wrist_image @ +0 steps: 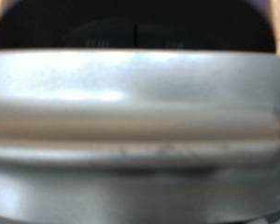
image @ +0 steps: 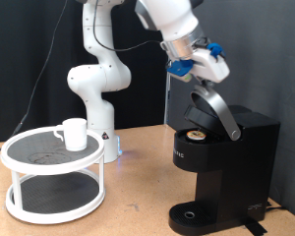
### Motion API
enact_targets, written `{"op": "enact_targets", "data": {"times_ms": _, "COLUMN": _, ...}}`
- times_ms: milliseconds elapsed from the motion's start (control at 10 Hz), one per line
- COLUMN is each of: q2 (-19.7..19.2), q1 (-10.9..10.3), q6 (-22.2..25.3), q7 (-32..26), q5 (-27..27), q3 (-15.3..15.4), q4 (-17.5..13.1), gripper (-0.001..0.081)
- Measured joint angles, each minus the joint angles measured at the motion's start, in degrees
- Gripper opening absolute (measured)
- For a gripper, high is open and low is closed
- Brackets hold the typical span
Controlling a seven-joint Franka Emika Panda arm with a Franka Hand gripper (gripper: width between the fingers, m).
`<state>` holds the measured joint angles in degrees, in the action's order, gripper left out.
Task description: Make a cup of coffee with the keurig machine
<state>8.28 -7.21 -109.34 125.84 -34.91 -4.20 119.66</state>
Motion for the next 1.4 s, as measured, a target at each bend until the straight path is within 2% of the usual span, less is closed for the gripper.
{"op": "enact_targets", "data": {"times_ms": 200, "q2": 0.55, "q1": 0.72, "q6": -0.06, "q7": -0.48, "q5": 1.76, "q3": -0.42, "q4": 1.49, "gripper": 0.0000}}
{"op": "enact_targets", "data": {"times_ms": 400, "q2": 0.68, "q1": 1.53, "q6": -2.20, "q7": -0.62, "q5": 4.61, "q3": -0.54, "q4": 3.89, "gripper": 0.0000}}
{"op": "enact_targets", "data": {"times_ms": 800, "q2": -0.18, "q1": 1.76, "q6": -11.88, "q7": 1.97, "q5": 8.93, "q3": -0.30, "q4": 10.28, "gripper": 0.0000}}
{"op": "enact_targets", "data": {"times_ms": 1000, "q2": -0.48, "q1": 1.76, "q6": -14.04, "q7": 2.01, "q5": 8.92, "q3": -0.33, "q4": 10.76, "gripper": 0.0000}}
{"op": "enact_targets", "data": {"times_ms": 1400, "q2": -0.53, "q1": 1.80, "q6": -13.97, "q7": 1.34, "q5": 7.03, "q3": -0.79, "q4": 10.82, "gripper": 0.0000}}
